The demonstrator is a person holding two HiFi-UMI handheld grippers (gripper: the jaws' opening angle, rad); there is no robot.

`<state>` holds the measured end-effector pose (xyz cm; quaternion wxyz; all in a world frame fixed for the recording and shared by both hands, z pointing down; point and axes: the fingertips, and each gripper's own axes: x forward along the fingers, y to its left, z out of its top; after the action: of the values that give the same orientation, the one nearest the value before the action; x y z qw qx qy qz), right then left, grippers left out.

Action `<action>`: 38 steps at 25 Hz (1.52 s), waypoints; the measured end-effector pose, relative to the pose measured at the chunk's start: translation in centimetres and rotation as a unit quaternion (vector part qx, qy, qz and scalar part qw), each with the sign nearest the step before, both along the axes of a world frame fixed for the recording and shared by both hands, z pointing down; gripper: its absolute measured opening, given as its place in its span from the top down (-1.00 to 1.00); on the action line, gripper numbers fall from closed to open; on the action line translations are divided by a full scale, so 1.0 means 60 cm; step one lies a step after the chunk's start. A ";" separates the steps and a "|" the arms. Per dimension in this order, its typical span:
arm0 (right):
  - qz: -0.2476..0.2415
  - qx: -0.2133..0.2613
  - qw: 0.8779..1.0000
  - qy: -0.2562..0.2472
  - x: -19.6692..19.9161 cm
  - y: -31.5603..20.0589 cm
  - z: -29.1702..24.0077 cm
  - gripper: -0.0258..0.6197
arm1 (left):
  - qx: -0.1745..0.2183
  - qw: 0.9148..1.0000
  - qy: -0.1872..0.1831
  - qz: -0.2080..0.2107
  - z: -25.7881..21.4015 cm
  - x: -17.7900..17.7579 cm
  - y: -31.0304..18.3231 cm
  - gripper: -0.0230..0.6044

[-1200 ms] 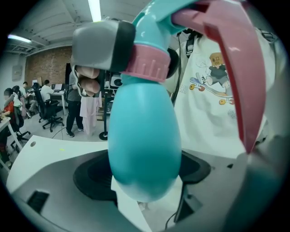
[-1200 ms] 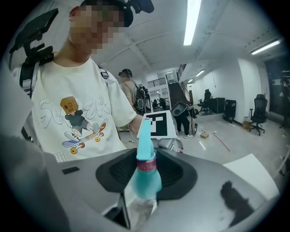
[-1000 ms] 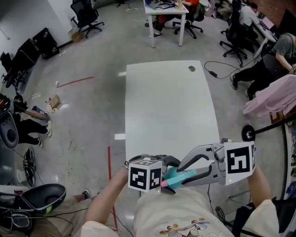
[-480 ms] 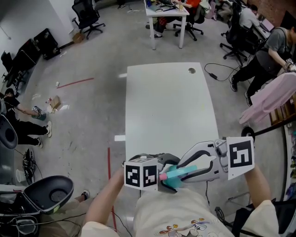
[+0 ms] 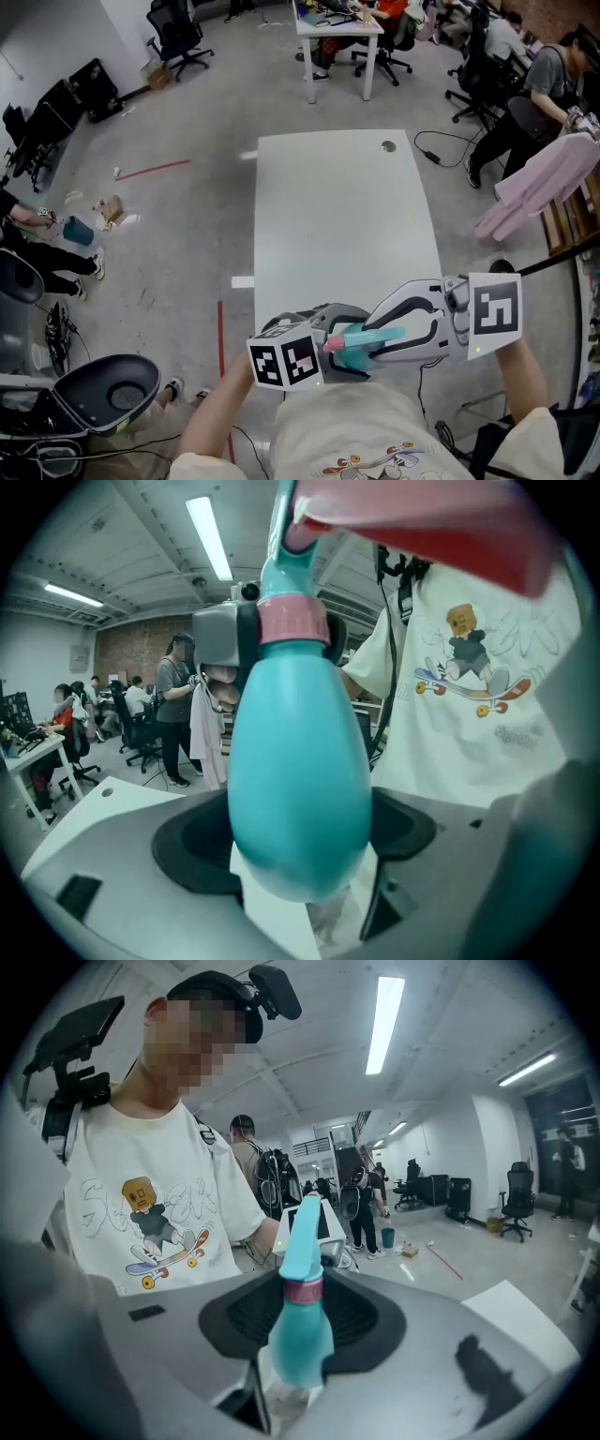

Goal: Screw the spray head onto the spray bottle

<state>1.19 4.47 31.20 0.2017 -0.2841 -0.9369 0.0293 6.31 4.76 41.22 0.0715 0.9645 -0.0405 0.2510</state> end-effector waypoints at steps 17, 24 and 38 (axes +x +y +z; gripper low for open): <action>0.226 0.055 0.972 0.025 -0.020 -0.082 0.020 0.51 | 0.022 0.959 -0.061 -0.277 0.022 -0.043 -0.104 -0.38; 0.349 0.074 0.934 0.030 -0.030 -0.087 0.020 0.51 | 0.016 0.944 -0.066 -0.322 0.029 -0.057 -0.106 -0.38; 0.148 0.125 0.978 0.080 -0.023 -0.069 0.019 0.19 | 0.026 0.969 -0.100 -0.226 0.036 -0.058 -0.087 -0.38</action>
<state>-0.19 0.33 32.33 0.3033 -0.1116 -0.9457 -0.0355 2.83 -0.49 43.37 0.0968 0.9019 -0.2707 0.3224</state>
